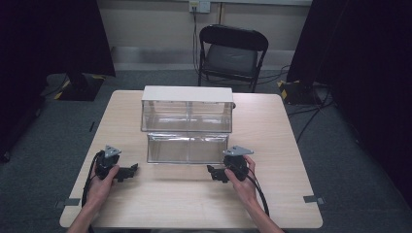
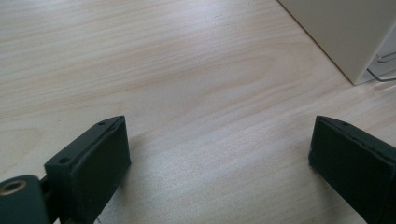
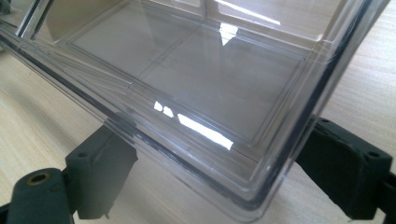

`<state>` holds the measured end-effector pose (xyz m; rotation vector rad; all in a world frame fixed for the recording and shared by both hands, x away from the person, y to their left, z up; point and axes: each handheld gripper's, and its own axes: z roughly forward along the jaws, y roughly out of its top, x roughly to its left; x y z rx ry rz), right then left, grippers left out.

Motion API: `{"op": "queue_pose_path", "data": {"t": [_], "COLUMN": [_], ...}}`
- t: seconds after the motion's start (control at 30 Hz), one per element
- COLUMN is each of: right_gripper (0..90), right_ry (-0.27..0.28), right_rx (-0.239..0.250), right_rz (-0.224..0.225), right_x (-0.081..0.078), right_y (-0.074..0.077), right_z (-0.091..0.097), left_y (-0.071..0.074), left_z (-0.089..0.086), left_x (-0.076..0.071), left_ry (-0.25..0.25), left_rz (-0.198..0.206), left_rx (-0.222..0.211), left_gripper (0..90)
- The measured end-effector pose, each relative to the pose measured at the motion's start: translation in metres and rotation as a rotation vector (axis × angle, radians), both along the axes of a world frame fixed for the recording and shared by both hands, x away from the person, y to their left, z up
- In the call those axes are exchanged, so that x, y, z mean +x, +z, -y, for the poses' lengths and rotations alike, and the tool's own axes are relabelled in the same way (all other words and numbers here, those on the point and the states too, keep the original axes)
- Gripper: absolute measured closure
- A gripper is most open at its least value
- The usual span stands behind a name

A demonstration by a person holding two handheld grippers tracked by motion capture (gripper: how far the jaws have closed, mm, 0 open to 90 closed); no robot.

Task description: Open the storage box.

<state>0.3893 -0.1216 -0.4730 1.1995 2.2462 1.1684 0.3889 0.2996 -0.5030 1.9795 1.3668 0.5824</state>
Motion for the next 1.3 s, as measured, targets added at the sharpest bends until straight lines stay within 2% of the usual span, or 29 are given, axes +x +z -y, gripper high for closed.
{"op": "queue_pose_path", "data": {"t": [0.43, 0.63, 1.0, 1.1, 1.13, 1.3], "right_gripper": [12.7, 10.9, 11.1, 11.3, 11.3, 11.4], "right_ry": [-0.001, 0.012, 0.006, 0.008, 0.017, 0.015], "right_rx": [0.006, 0.042, 0.030, 0.033, 0.047, 0.038], "right_rz": [0.027, 0.021, 0.030, 0.027, 0.022, 0.032], "right_x": [-0.006, -0.006, -0.008, -0.009, -0.009, -0.010], "right_y": [0.005, 0.008, 0.009, 0.010, 0.011, 0.011], "right_z": [0.000, 0.003, 0.003, 0.003, 0.003, 0.003], "left_y": [0.000, 0.000, 0.000, 0.000, 0.000, 0.000], "left_z": [0.000, 0.000, 0.000, 0.000, 0.000, 0.000], "left_x": [0.000, 0.000, 0.000, 0.000, 0.000, 0.000], "left_ry": [0.000, 0.000, 0.000, 0.000, 0.000, 0.000], "left_rz": [0.000, 0.000, 0.000, 0.000, 0.000, 0.000], "left_rx": [0.000, 0.000, 0.000, 0.000, 0.000, 0.000], "left_gripper": [4.8, 4.8, 4.8, 4.8, 4.8, 4.8]}}
